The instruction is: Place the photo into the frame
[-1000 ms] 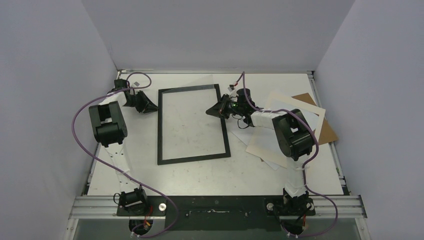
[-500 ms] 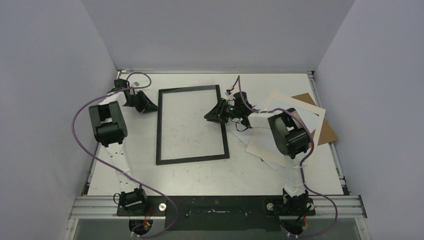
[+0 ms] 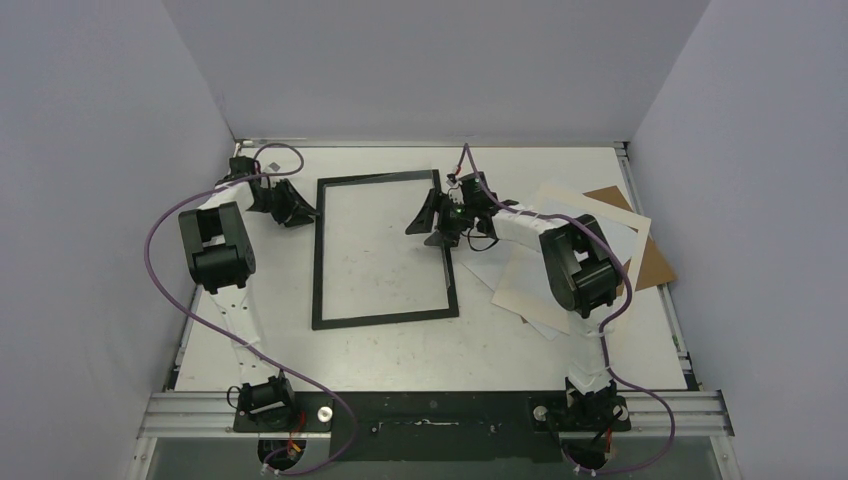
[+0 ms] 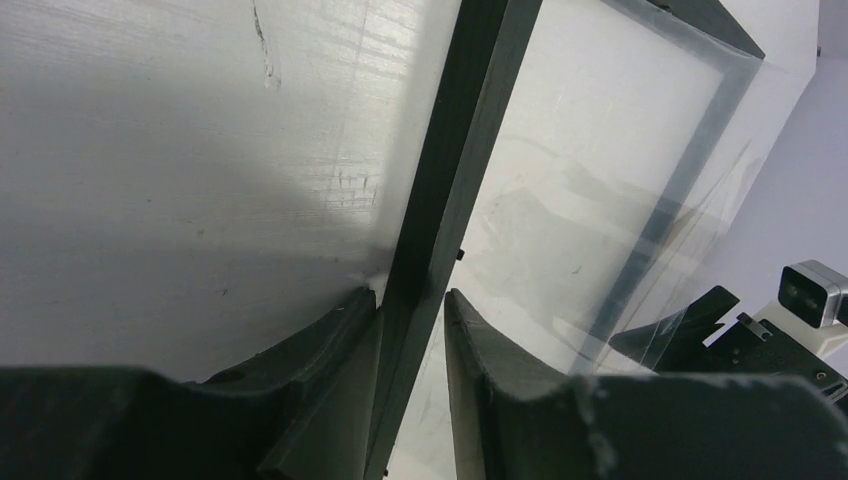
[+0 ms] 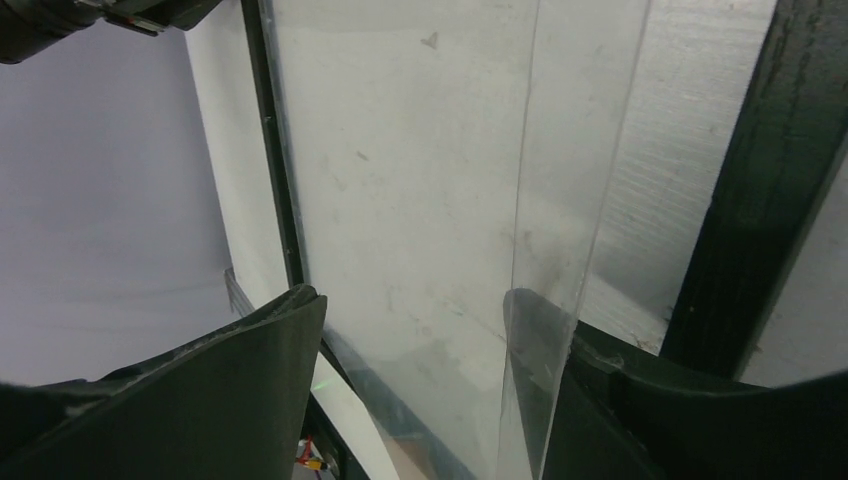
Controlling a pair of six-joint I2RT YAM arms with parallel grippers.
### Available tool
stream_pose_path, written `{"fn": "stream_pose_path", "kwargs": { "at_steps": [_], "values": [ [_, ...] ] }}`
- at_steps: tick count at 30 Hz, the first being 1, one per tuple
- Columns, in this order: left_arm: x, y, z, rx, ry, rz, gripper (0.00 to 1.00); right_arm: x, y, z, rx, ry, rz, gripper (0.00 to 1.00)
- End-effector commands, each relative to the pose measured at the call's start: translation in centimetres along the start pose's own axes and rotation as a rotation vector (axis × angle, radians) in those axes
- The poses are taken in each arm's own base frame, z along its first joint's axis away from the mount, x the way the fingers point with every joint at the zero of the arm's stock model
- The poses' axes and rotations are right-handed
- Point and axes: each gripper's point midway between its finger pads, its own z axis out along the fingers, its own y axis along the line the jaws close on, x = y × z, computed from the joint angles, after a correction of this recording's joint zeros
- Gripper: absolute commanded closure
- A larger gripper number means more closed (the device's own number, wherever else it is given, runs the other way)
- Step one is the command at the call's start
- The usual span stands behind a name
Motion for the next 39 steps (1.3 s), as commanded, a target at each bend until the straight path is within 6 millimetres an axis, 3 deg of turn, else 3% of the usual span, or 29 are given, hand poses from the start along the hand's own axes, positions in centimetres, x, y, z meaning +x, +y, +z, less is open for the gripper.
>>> {"fn": "stream_pose_path", "kwargs": {
  "at_steps": [1,14,19,30,34,39],
  "values": [
    [1.4,4.7,1.5,-0.17,0.037,-0.01,0.69,-1.2,0.8,-1.1,0.063,-0.021,-0.057,0.31],
    [1.1,4.3,1.1,-0.174,0.037,-0.014,0.63,-1.4,0.0,-2.8,0.169,-0.038,-0.059,0.22],
    [0.9,4.1,0.6,-0.185,0.031,-0.009,0.59,-2.5,0.3,-4.2,0.189,-0.065,-0.09,0.2],
    [0.0,3.3,-0.4,-0.194,0.013,0.003,0.45,-3.0,-2.0,-6.7,0.38,-0.069,-0.162,0.19],
    [0.1,3.3,-0.2,-0.191,0.017,-0.002,0.43,-2.7,-3.9,-6.2,0.473,-0.039,-0.191,0.23],
    [0.4,3.5,0.1,-0.19,0.028,-0.008,0.43,-3.6,-5.1,-5.5,0.537,-0.061,-0.212,0.39]
  ]
}}
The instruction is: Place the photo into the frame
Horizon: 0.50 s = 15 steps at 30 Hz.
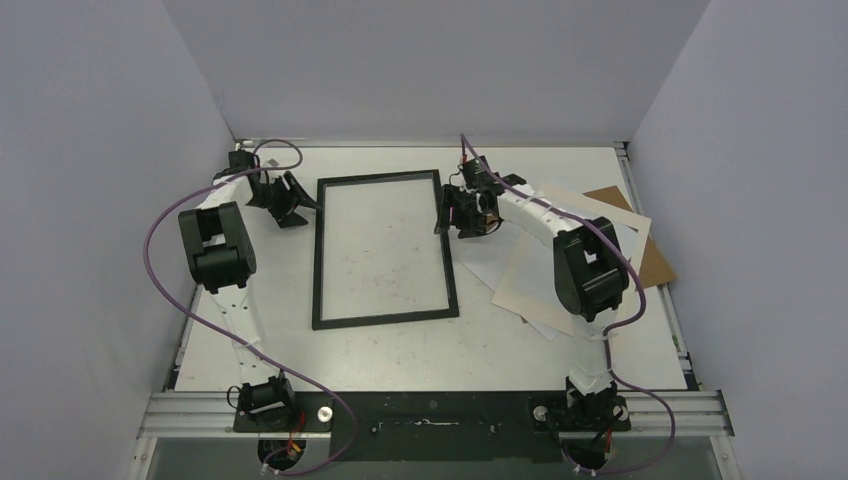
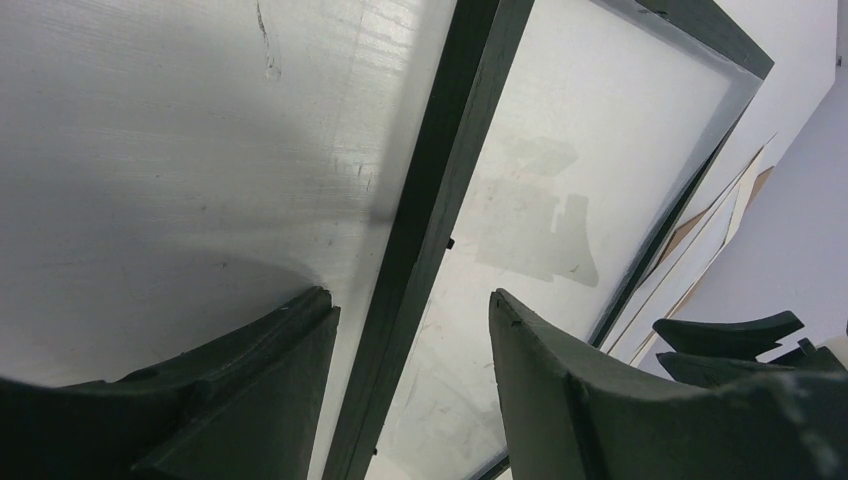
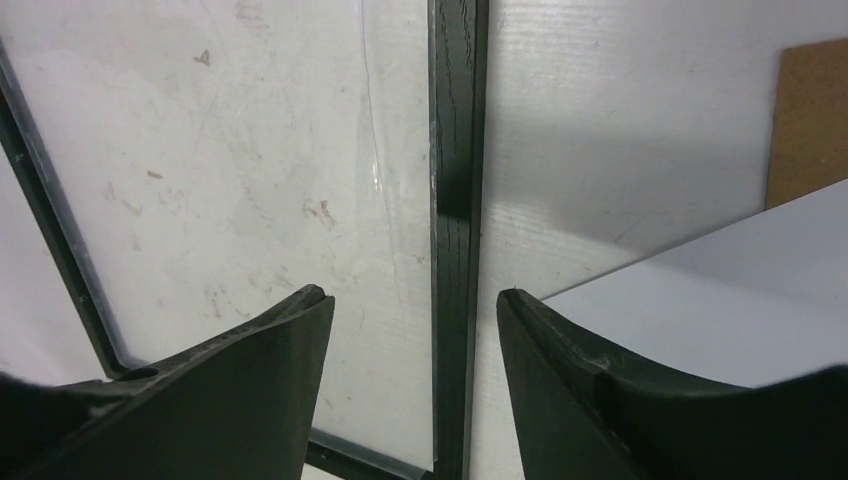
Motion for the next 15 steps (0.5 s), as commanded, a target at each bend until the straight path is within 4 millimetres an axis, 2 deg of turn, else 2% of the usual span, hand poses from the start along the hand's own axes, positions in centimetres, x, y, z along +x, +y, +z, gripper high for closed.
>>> {"fn": "stream_pose_path", "kwargs": {
  "at_steps": [1,6,11,15],
  "values": [
    [0.7,3.9,1.2,-0.14,0.022,-0.001,0.43,-1.7,-0.6,0.5,0.075,-0.052,-0.048,0.41],
    [0.7,3.9,1.3,-0.135,0.023,0.0,0.43,-2.1,-0.8,1.7,0.085,-0.058,-0.066,0.43],
    [0.6,3.6,1.5,-0.122,0.024,0.0,0.43,-6.2,0.2,2.2,0.068,-0.175,-0.08,0.38],
    [0.2,3.2,1.6,-0.106,0.018,0.008,0.37,-9.5,1.4,3.0,0.019,-0.28,-0.049,0.31]
  ]
}}
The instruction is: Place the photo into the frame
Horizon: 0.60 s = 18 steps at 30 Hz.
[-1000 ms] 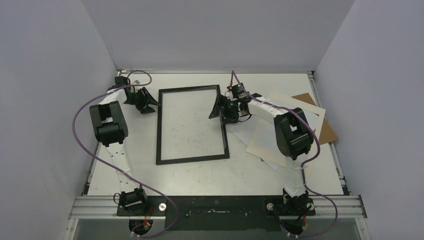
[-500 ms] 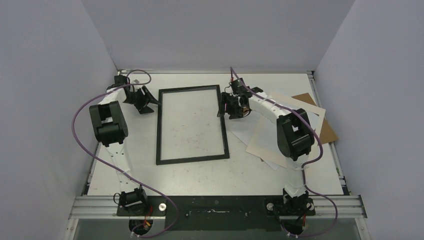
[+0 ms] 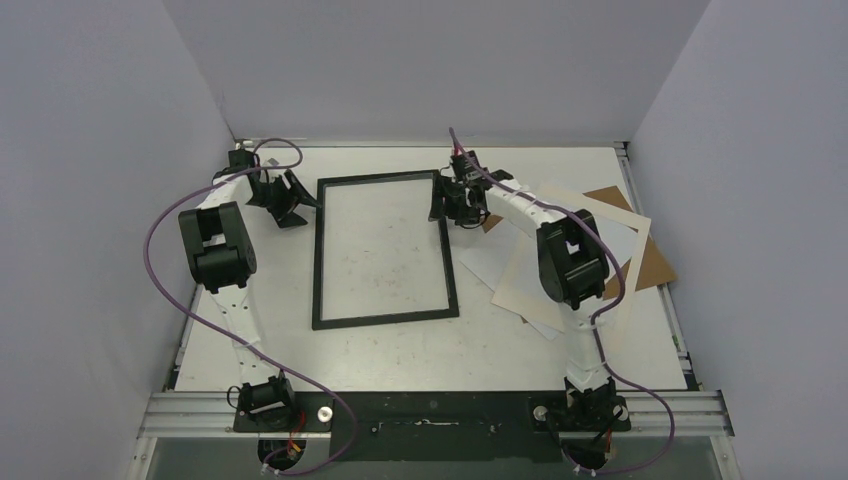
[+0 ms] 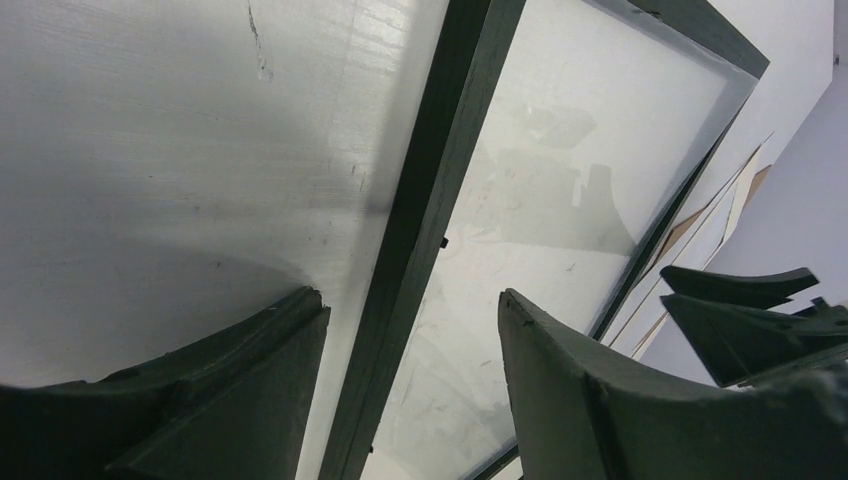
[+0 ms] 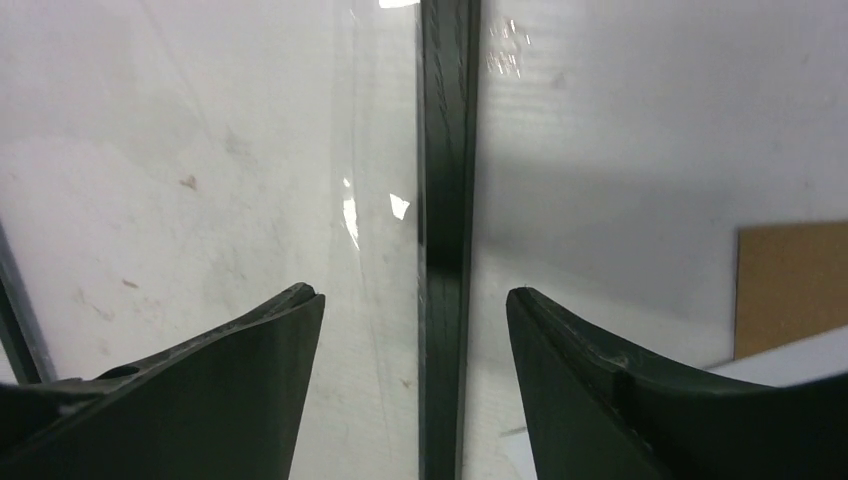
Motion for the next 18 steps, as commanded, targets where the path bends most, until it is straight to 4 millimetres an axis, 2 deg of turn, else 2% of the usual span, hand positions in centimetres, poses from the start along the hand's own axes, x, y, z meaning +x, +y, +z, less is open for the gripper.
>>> {"fn": "stream_pose_path", "kwargs": {
  "at_steps": [1,5,10,14,18],
  "values": [
    [0.2,3.3,1.8,-0.104,0.013,0.009,0.35,-6.6,1.8,0.1,-0.054,-0.217,0.027,0.3],
    [0.0,2.9,2.3,-0.087,0.004,0.005,0.33,-8.6,1.4,2.5,-0.041,-0.28,0.054,0.27],
    [0.2,3.0,2.9,-0.087,0.014,0.001,0.33,-12.2,1.3,4.0,-0.018,-0.433,0.066,0.2],
    [0.4,3.1,3.3,-0.091,0.02,-0.006,0.35,-13.3,0.4,5.2,0.022,-0.493,0.094,0.16],
    [0.6,3.5,3.5,-0.109,0.027,-0.01,0.37,-13.4,0.2,6.7,0.025,-0.491,0.1,0.16]
  ]
}}
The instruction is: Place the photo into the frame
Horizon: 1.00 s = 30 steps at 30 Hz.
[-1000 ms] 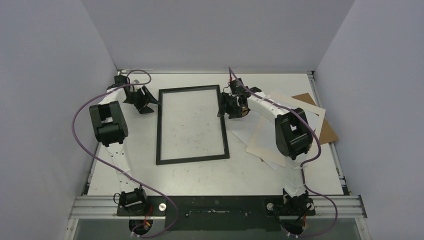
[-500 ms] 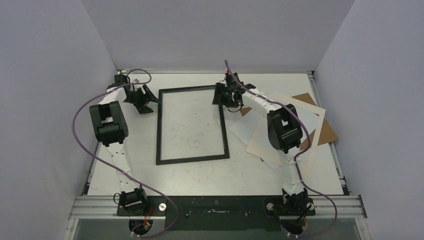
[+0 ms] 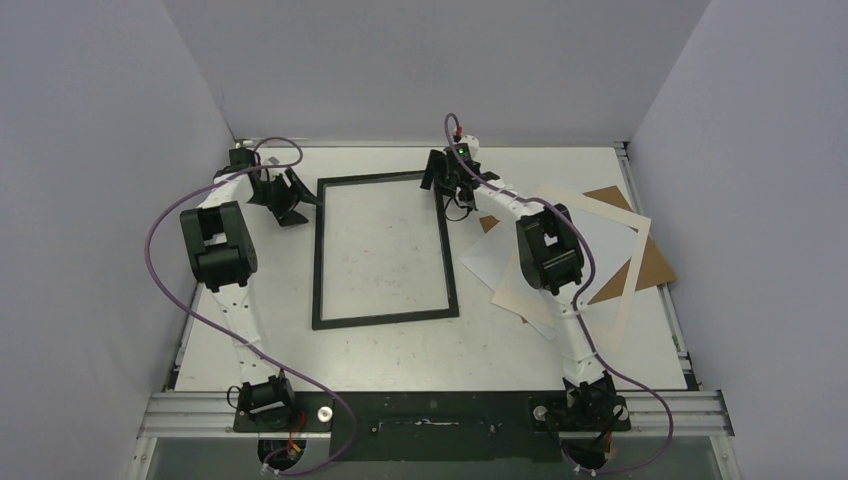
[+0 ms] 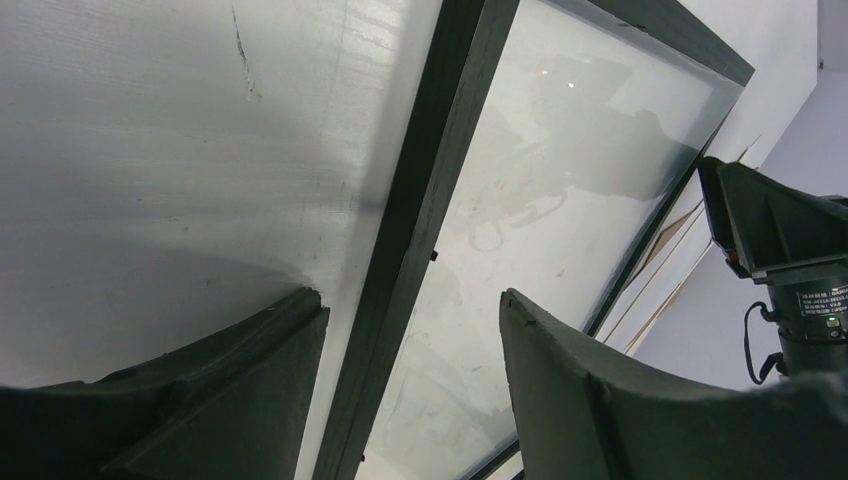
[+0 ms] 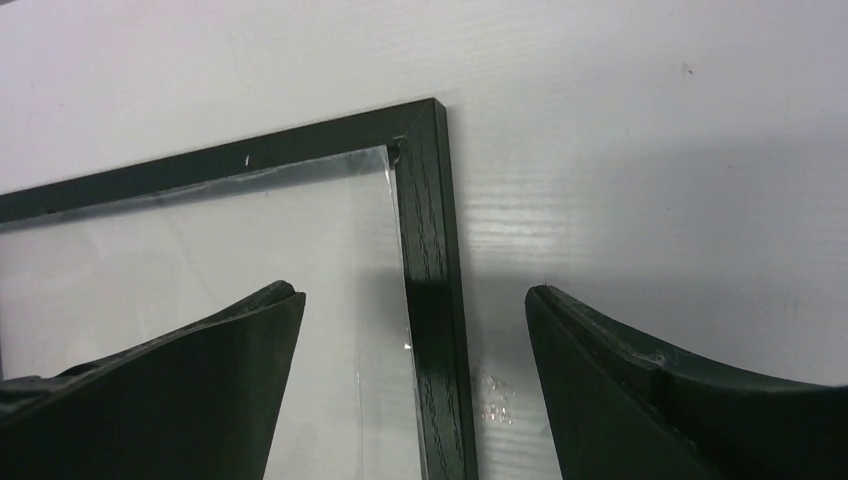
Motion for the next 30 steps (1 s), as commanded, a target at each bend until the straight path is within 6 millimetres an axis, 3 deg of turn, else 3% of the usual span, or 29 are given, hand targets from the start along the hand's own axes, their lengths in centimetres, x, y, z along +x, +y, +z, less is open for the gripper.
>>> {"fn": "stream_pose_path", "kwargs": {
  "at_steps": [1,9,17,24,30],
  "values": [
    [0.9,4.1,3.0,-0.126,0.025,-0.003,0.37,-2.0,0.0,1.8,0.013,-0.094,0.023,0.16],
    [1.1,4.2,3.1,-0.128,0.033,-0.002,0.37,0.9,-0.9,3.3,0.084,-0.031,-0.139,0.14],
    [1.3,4.3,3.2,-0.129,0.04,-0.002,0.38,3.5,-2.5,3.2,0.198,0.023,-0.303,0.14],
    [1.5,4.5,3.3,-0.133,0.045,-0.004,0.38,3.7,-2.8,3.2,0.205,0.035,-0.327,0.18],
    [1.5,4.3,3.1,-0.129,0.045,-0.001,0.38,2.8,-1.7,2.7,0.169,0.026,-0.312,0.18]
  ]
}}
